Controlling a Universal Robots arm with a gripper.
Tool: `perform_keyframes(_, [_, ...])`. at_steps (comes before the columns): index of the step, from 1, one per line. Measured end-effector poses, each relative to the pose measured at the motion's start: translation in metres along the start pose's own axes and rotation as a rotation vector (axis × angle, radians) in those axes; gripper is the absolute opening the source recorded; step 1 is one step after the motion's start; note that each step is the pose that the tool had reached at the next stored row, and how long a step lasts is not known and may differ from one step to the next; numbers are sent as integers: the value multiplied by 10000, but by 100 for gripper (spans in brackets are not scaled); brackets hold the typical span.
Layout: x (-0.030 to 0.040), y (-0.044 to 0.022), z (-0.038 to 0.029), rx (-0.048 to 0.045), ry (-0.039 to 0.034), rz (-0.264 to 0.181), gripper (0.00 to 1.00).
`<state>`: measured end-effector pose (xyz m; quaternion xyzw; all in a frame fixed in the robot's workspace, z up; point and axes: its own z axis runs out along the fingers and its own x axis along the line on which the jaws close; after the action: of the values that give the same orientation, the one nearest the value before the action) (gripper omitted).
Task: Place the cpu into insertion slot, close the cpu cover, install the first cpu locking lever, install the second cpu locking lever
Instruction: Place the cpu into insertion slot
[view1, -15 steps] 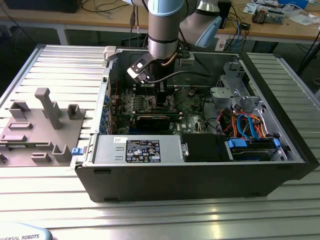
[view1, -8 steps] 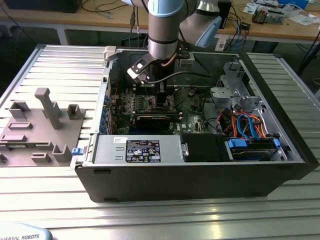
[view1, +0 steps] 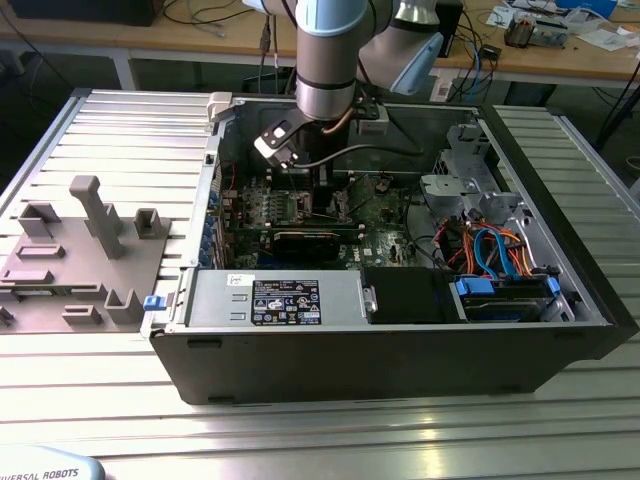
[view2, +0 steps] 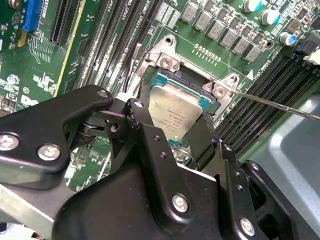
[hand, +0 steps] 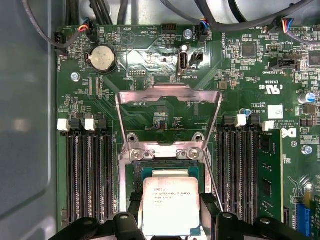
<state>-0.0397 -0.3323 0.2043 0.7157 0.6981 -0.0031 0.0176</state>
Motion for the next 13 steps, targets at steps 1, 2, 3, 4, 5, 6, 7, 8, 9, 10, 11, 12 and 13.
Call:
perform_keyframes(1, [5, 2, 3, 2, -1, 54, 54])
perform_keyframes(2, [10, 3, 4, 2, -2, 60, 54])
perform_keyframes(3, [14, 2, 6, 2, -1, 62, 54])
perform_keyframes(4, [19, 2, 9, 2, 0, 61, 54])
perform_keyframes(5, [22, 3, 13, 1, 1, 60, 54])
perform_keyframes(6, [24, 4, 18, 2, -1, 59, 54])
perform_keyframes(7, [25, 5, 22, 3, -2, 60, 54])
perform_keyframes(8, [27, 7, 27, 2, -2, 61, 54])
perform_keyframes(9, [28, 8, 32, 4, -4, 61, 54])
perform_keyframes(10, [30, 8, 36, 4, -4, 61, 54])
perform_keyframes(11, [31, 8, 40, 3, -3, 60, 54])
perform_keyframes(12, [31, 9, 43, 3, -3, 59, 54])
perform_keyframes(13, [31, 9, 44, 3, -2, 59, 54])
